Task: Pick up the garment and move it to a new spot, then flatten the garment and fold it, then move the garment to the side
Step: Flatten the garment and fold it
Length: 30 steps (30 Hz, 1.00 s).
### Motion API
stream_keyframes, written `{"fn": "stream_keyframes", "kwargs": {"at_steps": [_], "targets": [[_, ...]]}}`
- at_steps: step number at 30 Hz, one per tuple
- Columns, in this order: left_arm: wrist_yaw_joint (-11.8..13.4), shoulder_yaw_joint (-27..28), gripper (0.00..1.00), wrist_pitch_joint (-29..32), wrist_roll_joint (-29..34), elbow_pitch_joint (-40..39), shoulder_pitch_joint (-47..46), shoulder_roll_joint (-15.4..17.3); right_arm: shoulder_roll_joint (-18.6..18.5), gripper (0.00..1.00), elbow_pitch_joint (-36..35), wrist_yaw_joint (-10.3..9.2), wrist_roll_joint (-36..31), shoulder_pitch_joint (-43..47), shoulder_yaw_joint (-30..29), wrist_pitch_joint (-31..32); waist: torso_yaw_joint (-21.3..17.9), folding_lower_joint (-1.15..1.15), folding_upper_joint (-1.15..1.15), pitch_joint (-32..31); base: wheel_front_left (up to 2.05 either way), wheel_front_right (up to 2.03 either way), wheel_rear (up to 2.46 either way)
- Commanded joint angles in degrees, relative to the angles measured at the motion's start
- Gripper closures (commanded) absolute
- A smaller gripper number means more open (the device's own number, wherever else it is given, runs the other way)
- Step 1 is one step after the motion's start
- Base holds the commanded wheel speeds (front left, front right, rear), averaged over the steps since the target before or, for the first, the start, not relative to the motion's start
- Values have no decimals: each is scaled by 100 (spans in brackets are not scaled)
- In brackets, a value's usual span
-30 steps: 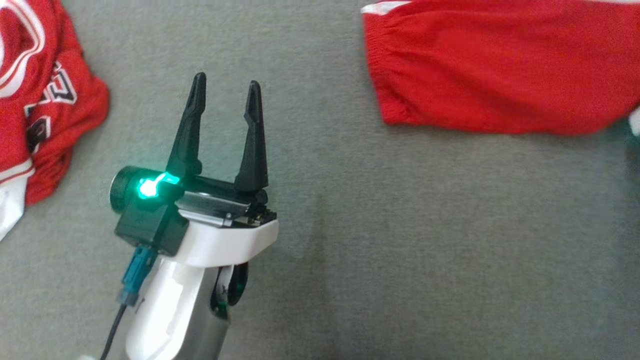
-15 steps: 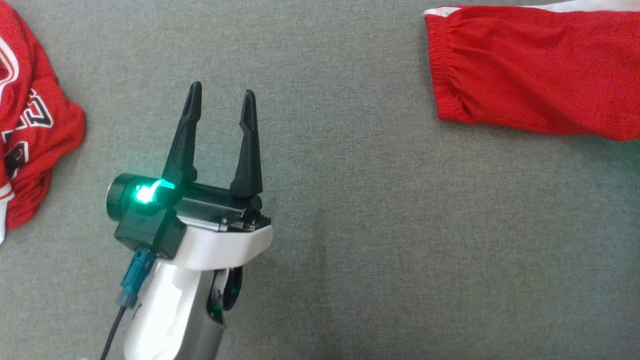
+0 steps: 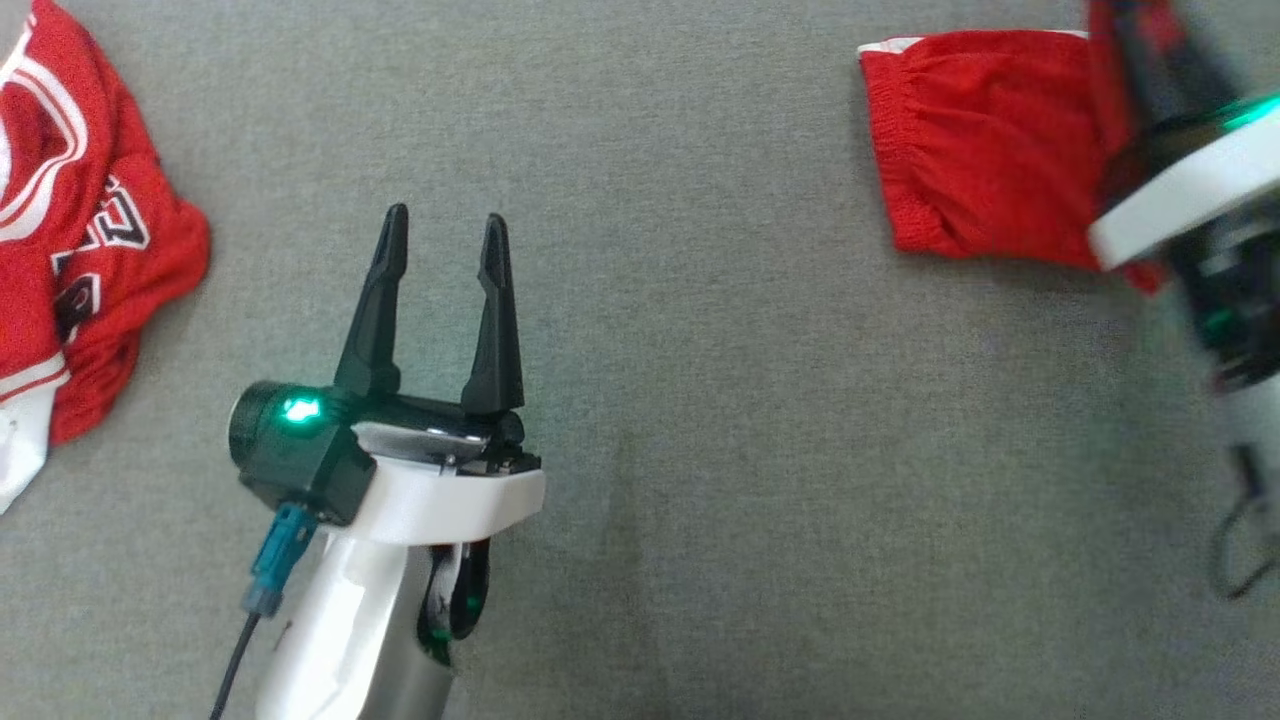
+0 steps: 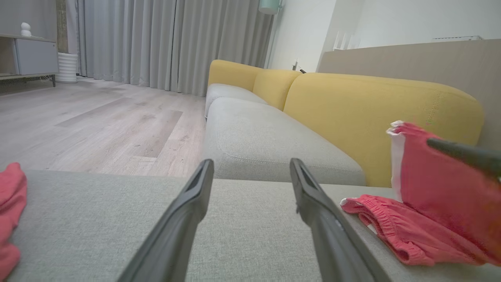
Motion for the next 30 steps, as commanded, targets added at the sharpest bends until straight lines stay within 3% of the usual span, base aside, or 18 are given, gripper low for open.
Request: {"fn": "stream_keyframes", "kwargs": {"at_steps": [1,2,5,7,14,18,22,30], "targets": [[25,106,0,-24,-42,-139,-18,45,164,82,-219,39,-164,192,77,98,40,0,0,12,0,0,0],[27,83,0,-24,-71,-124,-32,45,359,0,-210,39,-270,260,64,150,71,0,0,16,0,0,0],[50,40,0,-24,-146,-95,-66,45,822,0,-285,39,-535,439,106,181,163,0,0,13,0,0,0],[75,50,0,-24,-176,-92,-58,45,943,0,-440,39,-681,548,-16,35,189,0,0,-26,0,0,0],[120,175,0,-24,-181,-66,118,44,751,0,-795,39,-1333,1107,-767,-1122,182,0,0,-354,0,0,0],[120,257,0,-24,-155,8,366,44,652,0,-537,39,-1760,1820,-1132,-1838,171,0,0,-770,0,0,0],[94,416,0,-24,-126,140,693,44,923,0,-360,39,-2086,2606,-1408,-1985,169,0,0,-1154,0,0,0],[-125,678,0,-24,128,526,1402,44,1369,0,-494,39,-2659,3763,-1326,-1993,198,0,0,-1863,0,0,0]]}}
